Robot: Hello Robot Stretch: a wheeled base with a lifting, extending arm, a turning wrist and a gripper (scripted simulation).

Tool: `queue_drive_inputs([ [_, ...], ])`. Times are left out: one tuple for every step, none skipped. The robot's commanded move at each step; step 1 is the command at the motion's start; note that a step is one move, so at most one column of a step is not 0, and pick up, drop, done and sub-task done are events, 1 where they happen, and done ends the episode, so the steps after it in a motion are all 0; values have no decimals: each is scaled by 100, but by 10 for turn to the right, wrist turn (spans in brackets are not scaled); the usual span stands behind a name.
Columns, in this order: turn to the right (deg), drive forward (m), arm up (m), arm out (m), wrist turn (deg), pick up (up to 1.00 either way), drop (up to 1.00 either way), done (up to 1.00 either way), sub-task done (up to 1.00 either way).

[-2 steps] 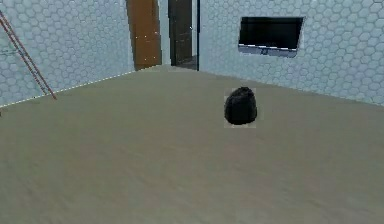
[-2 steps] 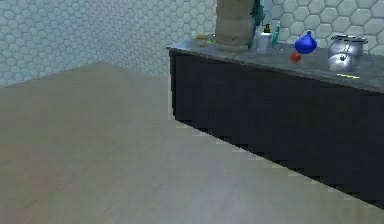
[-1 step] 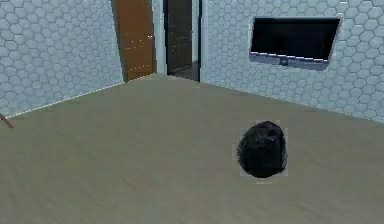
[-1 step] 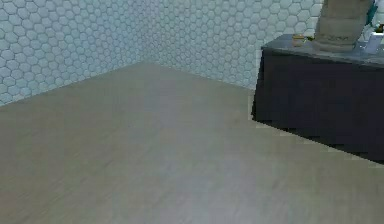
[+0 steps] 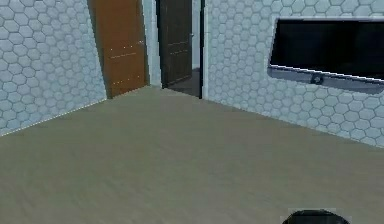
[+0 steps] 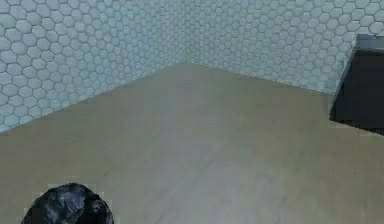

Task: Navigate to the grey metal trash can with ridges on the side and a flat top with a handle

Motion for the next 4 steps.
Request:
queue_drive_inputs([
  [-30, 0, 0, 0, 0, 0, 0, 0, 0],
  [-330, 0, 0, 0, 0, 0, 0, 0, 0],
  [0, 20, 0, 0, 0, 0, 0, 0, 0],
  [270, 0, 0, 0, 0, 0, 0, 0, 0],
])
